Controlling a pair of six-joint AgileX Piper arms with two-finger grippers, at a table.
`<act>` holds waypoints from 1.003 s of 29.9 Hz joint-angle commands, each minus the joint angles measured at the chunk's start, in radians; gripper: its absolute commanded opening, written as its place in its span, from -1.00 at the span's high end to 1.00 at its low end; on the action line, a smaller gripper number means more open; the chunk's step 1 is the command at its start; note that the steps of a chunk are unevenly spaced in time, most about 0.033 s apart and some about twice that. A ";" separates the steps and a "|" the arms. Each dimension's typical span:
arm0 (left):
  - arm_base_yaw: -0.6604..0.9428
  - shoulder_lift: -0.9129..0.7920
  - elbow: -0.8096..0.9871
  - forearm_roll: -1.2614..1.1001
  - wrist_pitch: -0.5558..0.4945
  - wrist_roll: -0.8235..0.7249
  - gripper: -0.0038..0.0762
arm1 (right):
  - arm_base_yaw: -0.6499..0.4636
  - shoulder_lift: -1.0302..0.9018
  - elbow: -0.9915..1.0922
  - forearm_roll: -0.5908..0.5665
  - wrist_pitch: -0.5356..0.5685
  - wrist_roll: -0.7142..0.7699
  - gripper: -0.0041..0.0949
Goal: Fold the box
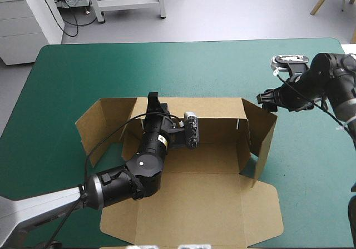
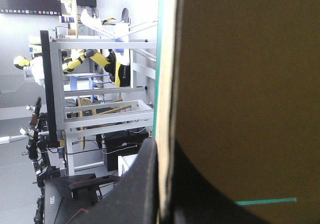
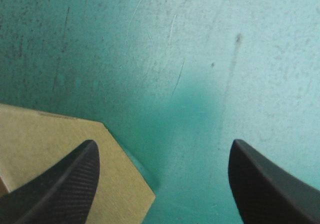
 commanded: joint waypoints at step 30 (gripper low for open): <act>-0.003 -0.036 -0.022 0.052 -0.012 -0.042 0.93 | 0.002 -0.499 0.596 0.464 -0.326 -0.491 -0.24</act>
